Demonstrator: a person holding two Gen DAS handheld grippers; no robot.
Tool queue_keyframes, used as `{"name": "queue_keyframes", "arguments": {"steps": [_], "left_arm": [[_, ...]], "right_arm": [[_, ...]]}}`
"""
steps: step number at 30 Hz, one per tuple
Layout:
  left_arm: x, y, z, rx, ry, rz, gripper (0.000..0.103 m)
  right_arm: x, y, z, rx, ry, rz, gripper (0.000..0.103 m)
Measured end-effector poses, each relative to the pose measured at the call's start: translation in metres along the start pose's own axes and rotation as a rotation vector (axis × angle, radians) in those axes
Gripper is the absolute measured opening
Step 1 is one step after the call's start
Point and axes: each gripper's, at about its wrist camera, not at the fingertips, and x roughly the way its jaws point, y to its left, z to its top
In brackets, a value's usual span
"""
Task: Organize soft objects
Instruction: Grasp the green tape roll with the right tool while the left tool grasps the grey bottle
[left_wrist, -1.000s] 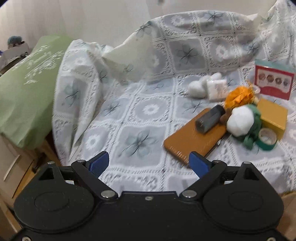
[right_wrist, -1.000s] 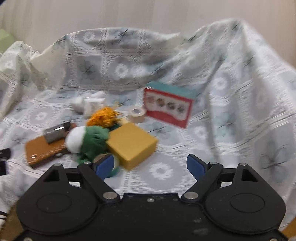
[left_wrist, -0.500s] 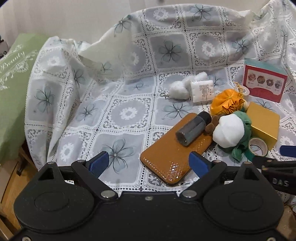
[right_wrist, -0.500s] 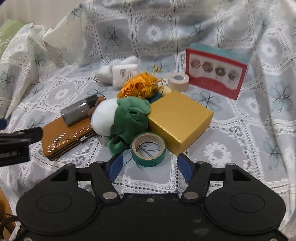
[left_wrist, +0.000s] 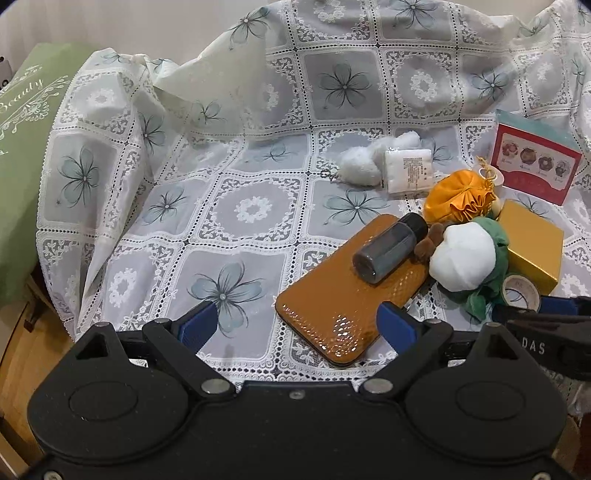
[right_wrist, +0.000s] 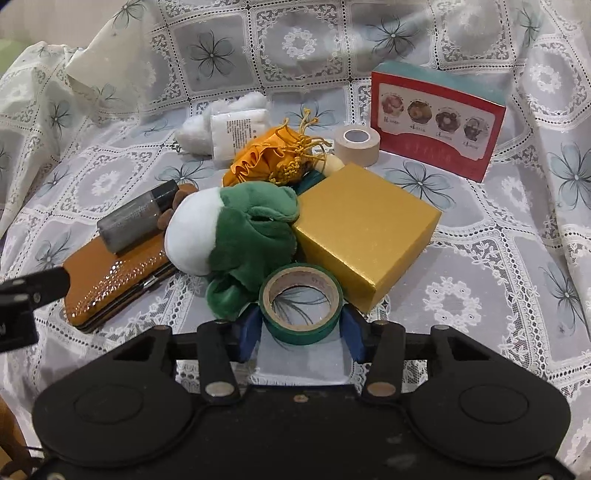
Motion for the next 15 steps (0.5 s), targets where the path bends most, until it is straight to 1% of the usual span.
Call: {"name": "queue_keyframes", "arguments": {"steps": [8, 15], "left_arm": [[0.009, -0.008, 0.008, -0.003, 0.006, 0.005, 0.091], [0.025, -0.017, 0.021, 0.026, 0.030, -0.022, 0.091]], "right_arm": [[-0.014, -0.007, -0.007, 0.011, 0.010, -0.004, 0.047], [-0.017, -0.007, -0.013, 0.002, 0.002, -0.009, 0.047]]}}
